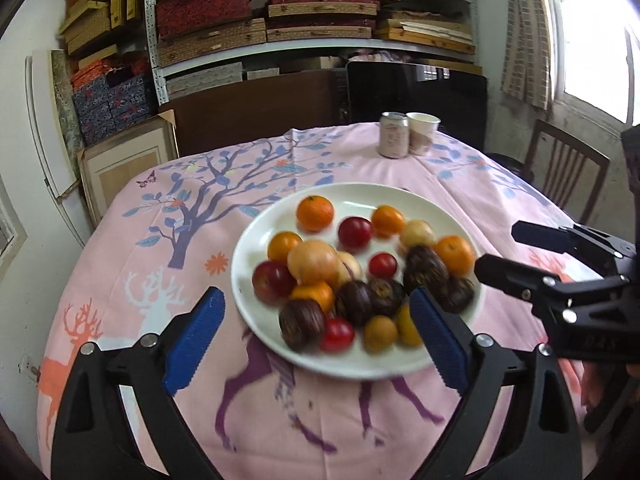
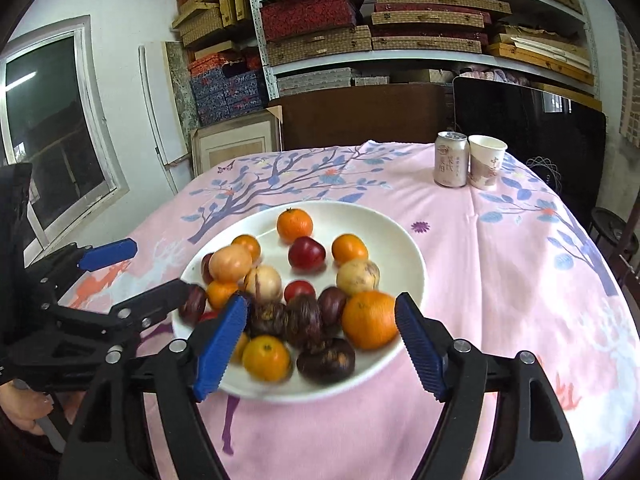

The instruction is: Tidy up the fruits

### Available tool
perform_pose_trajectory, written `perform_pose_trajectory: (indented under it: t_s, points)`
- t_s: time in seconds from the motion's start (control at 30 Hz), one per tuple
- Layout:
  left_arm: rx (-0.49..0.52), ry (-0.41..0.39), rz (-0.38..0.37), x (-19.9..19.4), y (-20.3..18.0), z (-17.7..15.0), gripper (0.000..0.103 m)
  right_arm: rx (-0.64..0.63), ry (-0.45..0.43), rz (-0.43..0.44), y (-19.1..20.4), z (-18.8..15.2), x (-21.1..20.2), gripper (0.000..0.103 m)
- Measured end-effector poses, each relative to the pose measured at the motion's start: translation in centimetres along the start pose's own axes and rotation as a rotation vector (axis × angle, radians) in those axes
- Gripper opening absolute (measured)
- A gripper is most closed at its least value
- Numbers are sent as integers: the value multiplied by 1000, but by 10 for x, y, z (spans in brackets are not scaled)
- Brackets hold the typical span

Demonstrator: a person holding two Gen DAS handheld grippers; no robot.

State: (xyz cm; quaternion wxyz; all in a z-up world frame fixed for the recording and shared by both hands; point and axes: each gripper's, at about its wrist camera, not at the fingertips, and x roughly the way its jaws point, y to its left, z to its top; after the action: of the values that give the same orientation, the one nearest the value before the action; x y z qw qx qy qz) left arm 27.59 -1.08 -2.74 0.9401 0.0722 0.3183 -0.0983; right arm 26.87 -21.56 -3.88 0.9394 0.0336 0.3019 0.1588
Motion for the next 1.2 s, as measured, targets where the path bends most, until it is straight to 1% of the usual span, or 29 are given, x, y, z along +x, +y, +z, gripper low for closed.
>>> perform_pose_trajectory:
  t_s: [0.03,0.1,0.13,0.3,0.4,0.47,0.5,0.7,0.77,0.83,0.93,1.07,1.2]
  points:
    - [-8,4,-10,-7,0,-5,92,3,-3,-2,1,-4,-8,80]
    - [-23,10,-31,-22,-2,-15,92,7,-8,-15,3,-11,-20,85]
    - [-22,11,-28,-29,-4,-19,92,9,-12,-18,4,-15,-26,87]
    - [-54,-18,-15,-73,-7,-43,95,8,-17,-13,12,-37,-61,88]
    - [-58,-32,13,-97,-12,-54,96,7,-23,-24,16,-49,-80,90]
    - [-55,-37,24,-113,-17,-62,97,11,-25,-34,19,-55,-94,97]
    - [-55,-40,32,-119,-19,-64,98,12,-31,-40,20,-59,-101,99]
    - [-75,-61,71,-159,-27,-82,98,1,-70,-80,27,-74,-142,99]
    - [-95,-59,99,-172,-28,-88,98,-4,-82,-87,30,-77,-155,99]
    - [-111,-53,115,-184,-28,-90,98,-8,-91,-83,32,-80,-167,99]
    - [-135,-75,121,-203,-26,-94,98,-11,-104,-74,37,-86,-184,99]
    - [-146,-93,149,-222,-26,-99,98,-31,-123,-73,44,-91,-201,99]
    - [-147,-104,150,-238,-28,-103,98,-38,-135,-68,50,-95,-215,99]
